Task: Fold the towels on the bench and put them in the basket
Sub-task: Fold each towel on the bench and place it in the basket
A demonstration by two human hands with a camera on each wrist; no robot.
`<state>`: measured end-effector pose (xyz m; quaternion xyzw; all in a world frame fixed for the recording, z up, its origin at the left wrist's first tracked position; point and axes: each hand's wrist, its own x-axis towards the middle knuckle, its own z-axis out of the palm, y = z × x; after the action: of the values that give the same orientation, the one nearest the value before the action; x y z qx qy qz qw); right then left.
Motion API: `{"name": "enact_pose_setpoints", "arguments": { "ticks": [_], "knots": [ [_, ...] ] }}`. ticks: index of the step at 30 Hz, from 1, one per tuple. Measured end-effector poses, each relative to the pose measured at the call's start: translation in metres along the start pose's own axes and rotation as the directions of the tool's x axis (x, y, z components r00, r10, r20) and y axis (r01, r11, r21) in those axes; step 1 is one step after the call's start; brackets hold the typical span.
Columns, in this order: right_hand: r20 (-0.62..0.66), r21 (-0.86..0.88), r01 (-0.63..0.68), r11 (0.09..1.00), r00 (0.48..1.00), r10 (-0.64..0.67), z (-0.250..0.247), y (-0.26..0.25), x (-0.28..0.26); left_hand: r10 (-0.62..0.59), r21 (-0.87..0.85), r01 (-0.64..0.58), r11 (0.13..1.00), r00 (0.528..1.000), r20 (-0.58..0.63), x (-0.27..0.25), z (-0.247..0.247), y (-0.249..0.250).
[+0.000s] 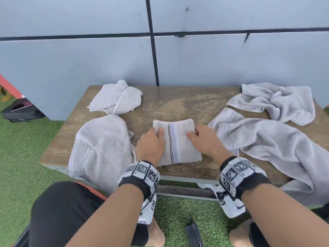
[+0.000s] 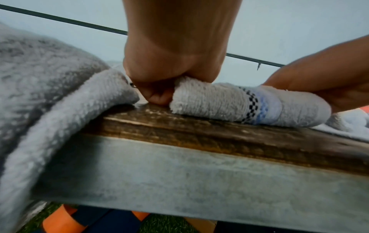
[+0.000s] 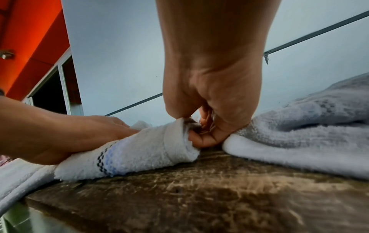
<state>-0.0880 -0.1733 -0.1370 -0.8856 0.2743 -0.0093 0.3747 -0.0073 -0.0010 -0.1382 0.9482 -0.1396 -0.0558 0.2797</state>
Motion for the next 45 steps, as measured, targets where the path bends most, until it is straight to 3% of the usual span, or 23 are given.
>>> {"name": "enact_pose_setpoints", "arguments": {
  "ticks": [12,16,18,19,21,23,24,26,28,31,34,36,39,41,43,45],
  "knots": [
    [-0.035,-0.049,-0.054,0.997,0.998,0.052,0.002,-0.002,0.002,-0.086,0.087,0.084,0.993,0.996,0.024,0.015,-0.001,0.005],
    [-0.045,0.013,-0.063,0.998,0.997,0.063,0.000,-0.003,0.002,-0.097,-0.117,0.095,0.989,0.995,-0.016,0.018,-0.003,0.002],
    [-0.081,0.049,-0.045,0.998,0.996,0.049,-0.003,-0.011,-0.005,-0.054,-0.288,0.010,0.958,0.988,-0.145,0.011,-0.005,0.000],
    [-0.136,-0.004,-0.004,1.000,0.991,0.003,-0.003,-0.016,-0.010,0.014,-0.301,-0.089,0.949,0.970,-0.243,0.005,-0.006,0.001],
    [-0.271,-0.294,0.148,0.944,0.934,-0.231,0.000,-0.022,-0.019,0.243,-0.177,-0.321,0.931,0.902,-0.356,-0.008,-0.002,-0.001],
    [-0.225,-0.498,0.298,0.814,0.862,-0.454,0.007,-0.023,-0.024,0.453,0.039,-0.455,0.889,0.867,-0.209,-0.018,0.007,-0.004],
    [-0.124,-0.533,0.357,0.767,0.864,-0.488,0.011,-0.022,-0.024,0.482,0.115,-0.471,0.874,0.872,-0.084,-0.023,0.013,-0.005],
    [0.070,-0.538,0.381,0.752,0.909,-0.410,0.019,-0.017,-0.021,0.427,0.183,-0.439,0.880,0.898,0.103,-0.027,0.022,-0.008],
    [0.143,-0.546,0.324,0.772,0.945,-0.295,0.024,-0.013,-0.020,0.407,0.221,-0.437,0.872,0.898,0.170,-0.021,0.025,-0.011],
    [0.103,-0.674,0.244,0.698,0.966,-0.239,0.018,-0.026,-0.020,0.414,0.358,-0.453,0.817,0.891,0.184,-0.001,0.015,-0.014],
    [0.043,-0.761,0.159,0.628,0.980,-0.197,0.003,-0.047,-0.024,0.318,0.416,-0.330,0.847,0.943,0.100,0.016,-0.004,-0.013],
    [-0.016,-0.736,0.168,0.655,0.964,-0.265,-0.001,-0.052,-0.027,0.301,0.369,-0.304,0.878,0.951,0.066,0.012,-0.008,-0.008],
    [-0.095,-0.645,0.316,0.696,0.870,-0.483,0.007,-0.038,-0.029,0.301,0.212,-0.318,0.924,0.947,0.110,-0.007,0.000,-0.005],
    [0.030,-0.531,0.417,0.737,0.879,-0.476,0.020,-0.025,-0.030,0.284,0.186,-0.309,0.933,0.947,0.153,-0.018,0.012,-0.010],
    [0.155,-0.447,0.400,0.800,0.916,-0.371,0.032,-0.012,-0.032,0.272,0.203,-0.296,0.933,0.952,0.140,-0.020,0.017,-0.014],
    [0.161,-0.422,0.360,0.832,0.933,-0.322,0.036,-0.004,-0.033,0.287,0.198,-0.311,0.930,0.948,0.141,-0.018,0.018,-0.017]
  ]
}}
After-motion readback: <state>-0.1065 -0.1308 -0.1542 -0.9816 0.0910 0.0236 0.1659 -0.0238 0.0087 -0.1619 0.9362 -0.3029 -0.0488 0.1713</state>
